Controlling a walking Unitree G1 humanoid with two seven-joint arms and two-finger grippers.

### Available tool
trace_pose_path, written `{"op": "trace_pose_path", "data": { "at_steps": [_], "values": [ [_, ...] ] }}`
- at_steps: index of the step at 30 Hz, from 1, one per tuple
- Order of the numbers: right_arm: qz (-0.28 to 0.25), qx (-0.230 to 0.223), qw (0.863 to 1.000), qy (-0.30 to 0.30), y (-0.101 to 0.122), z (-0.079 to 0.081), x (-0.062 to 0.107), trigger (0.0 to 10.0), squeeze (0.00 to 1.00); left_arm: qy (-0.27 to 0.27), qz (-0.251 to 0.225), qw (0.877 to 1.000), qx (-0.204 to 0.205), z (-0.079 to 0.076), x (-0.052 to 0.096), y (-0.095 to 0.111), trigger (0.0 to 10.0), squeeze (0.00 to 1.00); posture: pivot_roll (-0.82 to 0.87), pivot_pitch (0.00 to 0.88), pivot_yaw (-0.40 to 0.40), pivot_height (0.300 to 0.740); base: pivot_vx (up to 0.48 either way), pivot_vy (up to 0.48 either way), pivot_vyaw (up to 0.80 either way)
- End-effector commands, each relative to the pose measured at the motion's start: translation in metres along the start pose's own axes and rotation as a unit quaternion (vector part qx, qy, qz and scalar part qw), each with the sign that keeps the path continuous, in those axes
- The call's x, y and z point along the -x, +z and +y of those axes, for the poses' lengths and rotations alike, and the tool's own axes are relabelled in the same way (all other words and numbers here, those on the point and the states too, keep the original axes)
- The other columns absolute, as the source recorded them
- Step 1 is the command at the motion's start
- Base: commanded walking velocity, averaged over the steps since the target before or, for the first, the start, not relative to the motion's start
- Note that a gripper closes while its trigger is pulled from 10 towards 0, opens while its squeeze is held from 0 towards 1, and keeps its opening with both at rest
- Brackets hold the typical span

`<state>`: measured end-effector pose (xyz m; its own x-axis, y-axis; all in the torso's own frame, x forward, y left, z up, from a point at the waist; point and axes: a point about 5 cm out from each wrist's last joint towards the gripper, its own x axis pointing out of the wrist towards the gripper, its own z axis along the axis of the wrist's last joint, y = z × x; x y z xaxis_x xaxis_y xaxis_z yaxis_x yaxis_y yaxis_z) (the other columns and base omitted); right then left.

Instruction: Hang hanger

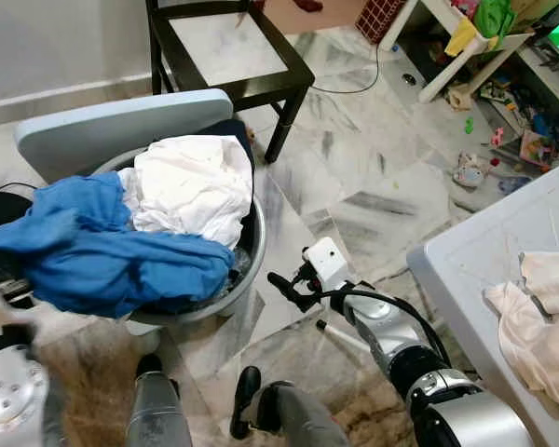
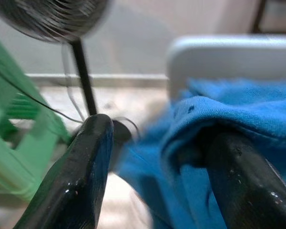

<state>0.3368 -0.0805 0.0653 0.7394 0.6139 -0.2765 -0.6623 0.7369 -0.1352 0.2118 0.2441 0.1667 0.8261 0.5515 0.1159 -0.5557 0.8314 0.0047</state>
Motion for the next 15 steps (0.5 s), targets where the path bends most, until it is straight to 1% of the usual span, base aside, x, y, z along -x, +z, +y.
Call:
{"op": "trace_pose_path", "data": {
  "at_steps": [1,2,4,5,6,7,9,10,12,14,15],
  "values": [
    [0.020,-0.003,1.000,-0.012,-0.013,-0.004,0.007,10.0,0.00,-0.014,0.049,0.998,-0.047,-0.004,0.004,-0.017,10.0,0.00,0.43,0.342,-0.308,0.740,0.000,0.000,0.00],
    [0.020,-0.003,1.000,-0.013,-0.013,-0.005,0.008,10.0,0.00,-0.014,0.054,0.997,-0.055,-0.005,0.004,-0.019,10.0,0.00,0.43,0.342,-0.308,0.740,0.000,0.000,0.00],
    [0.020,-0.003,1.000,-0.014,-0.013,-0.006,0.008,10.0,0.00,-0.021,0.078,0.995,-0.050,-0.007,0.004,-0.025,10.0,0.00,0.43,0.345,-0.307,0.740,0.000,0.000,0.00],
    [0.020,-0.003,1.000,-0.015,-0.014,-0.006,0.009,10.0,0.00,-0.042,0.099,0.993,-0.050,-0.012,0.002,-0.031,10.0,0.00,0.42,0.346,-0.307,0.740,0.000,0.000,0.00],
    [0.020,-0.003,1.000,-0.015,-0.015,-0.006,0.010,10.0,0.00,-0.048,0.103,0.992,-0.054,-0.013,0.002,-0.032,10.0,0.00,0.42,0.348,-0.307,0.740,0.000,0.000,0.00],
    [0.020,-0.002,1.000,-0.015,-0.015,-0.006,0.010,10.0,0.00,-0.048,0.098,0.993,-0.042,-0.014,0.001,-0.031,10.0,0.00,0.42,0.348,-0.307,0.740,0.000,0.000,0.00],
    [0.019,-0.002,1.000,-0.016,-0.015,-0.007,0.010,10.0,0.00,-0.052,0.092,0.994,-0.040,-0.014,0.000,-0.028,10.0,0.00,0.42,0.348,-0.307,0.740,0.000,0.000,0.00],
    [0.020,-0.002,1.000,-0.016,-0.015,-0.007,0.010,10.0,0.00,-0.061,0.079,0.994,-0.042,-0.017,0.000,-0.025,10.0,0.00,0.42,0.349,-0.307,0.740,0.000,0.000,0.00],
    [0.020,-0.002,1.000,-0.017,-0.015,-0.007,0.010,10.0,0.00,-0.073,0.069,0.994,-0.047,-0.019,-0.001,-0.022,10.0,0.00,0.42,0.350,-0.308,0.740,0.000,0.000,0.00],
    [0.020,-0.002,1.000,-0.017,-0.015,-0.007,0.010,10.0,0.00,-0.093,0.049,0.993,-0.061,-0.024,0.001,-0.017,10.0,0.00,0.42,0.350,-0.308,0.740,0.000,0.000,0.00],
    [0.020,-0.002,1.000,-0.017,-0.015,-0.007,0.010,10.0,0.00,-0.093,0.049,0.993,-0.061,-0.024,0.001,-0.017,10.0,0.00,0.42,0.350,-0.308,0.740,0.000,0.000,0.00]
  ]
}}
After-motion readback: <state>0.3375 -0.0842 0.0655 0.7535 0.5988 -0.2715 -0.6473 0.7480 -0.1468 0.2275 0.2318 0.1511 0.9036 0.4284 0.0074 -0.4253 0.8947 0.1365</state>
